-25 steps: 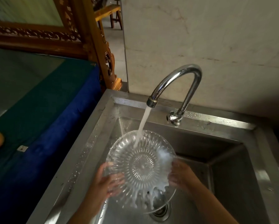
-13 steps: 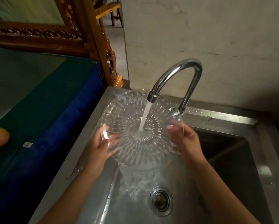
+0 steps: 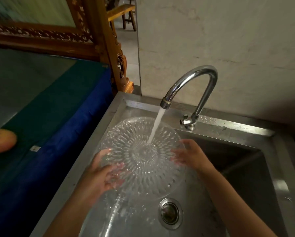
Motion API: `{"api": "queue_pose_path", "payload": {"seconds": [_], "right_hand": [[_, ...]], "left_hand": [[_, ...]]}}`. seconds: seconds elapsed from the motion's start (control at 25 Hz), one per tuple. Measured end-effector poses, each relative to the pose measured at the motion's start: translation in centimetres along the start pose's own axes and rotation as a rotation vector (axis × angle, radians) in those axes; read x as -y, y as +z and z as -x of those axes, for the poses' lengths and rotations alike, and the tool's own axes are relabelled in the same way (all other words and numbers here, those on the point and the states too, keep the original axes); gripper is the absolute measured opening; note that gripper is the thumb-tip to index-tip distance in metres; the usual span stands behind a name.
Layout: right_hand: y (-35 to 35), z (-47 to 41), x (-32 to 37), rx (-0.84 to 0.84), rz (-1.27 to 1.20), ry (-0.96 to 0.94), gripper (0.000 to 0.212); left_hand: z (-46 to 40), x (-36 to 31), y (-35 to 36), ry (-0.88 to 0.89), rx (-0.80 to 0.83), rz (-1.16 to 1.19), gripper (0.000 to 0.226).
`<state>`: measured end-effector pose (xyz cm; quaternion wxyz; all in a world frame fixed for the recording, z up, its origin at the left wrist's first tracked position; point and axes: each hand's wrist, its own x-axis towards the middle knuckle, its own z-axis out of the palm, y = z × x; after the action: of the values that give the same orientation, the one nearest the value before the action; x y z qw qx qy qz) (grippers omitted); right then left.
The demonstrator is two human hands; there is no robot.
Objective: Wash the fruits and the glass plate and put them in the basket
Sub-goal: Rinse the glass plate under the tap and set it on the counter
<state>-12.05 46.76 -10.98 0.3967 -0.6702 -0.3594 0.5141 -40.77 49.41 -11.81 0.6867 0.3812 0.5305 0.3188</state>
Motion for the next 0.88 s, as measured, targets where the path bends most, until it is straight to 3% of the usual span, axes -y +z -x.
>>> {"api": "queue_pose_path", "payload": {"seconds": [0.08, 0.2, 0.36, 0.52, 0.88], "right_hand": [[1.0, 0.2, -0.9, -0.087, -0.183, 0.039, 0.007], [0.3, -1.8, 0.3, -0.353, -0.123, 0.098, 0.018], [-1.7, -5.3, 4.2, -0.205, -0.430, 0.297, 0.041], [-1.4, -7.3, 5.7, -0.249, -0.343, 0.360, 0.029], [-2.4, -7.7, 5.5, -0.304, -0.115, 0.279, 0.027]], "left_hand": [[0.1, -0.3, -0.1, -0.035, 0.059, 0.007, 0.051], [0.2, 0.4, 0.5, -0.008, 0.062, 0.083, 0.056], [0.3, 1.7, 1.2, -0.002, 0.083, 0.180, 0.059], [-0.4, 2.7, 0.8, 0.000, 0.087, 0.191, 0.054], [-0.7, 3.9, 1.2, -0.007, 0.065, 0.193, 0.058]]}}
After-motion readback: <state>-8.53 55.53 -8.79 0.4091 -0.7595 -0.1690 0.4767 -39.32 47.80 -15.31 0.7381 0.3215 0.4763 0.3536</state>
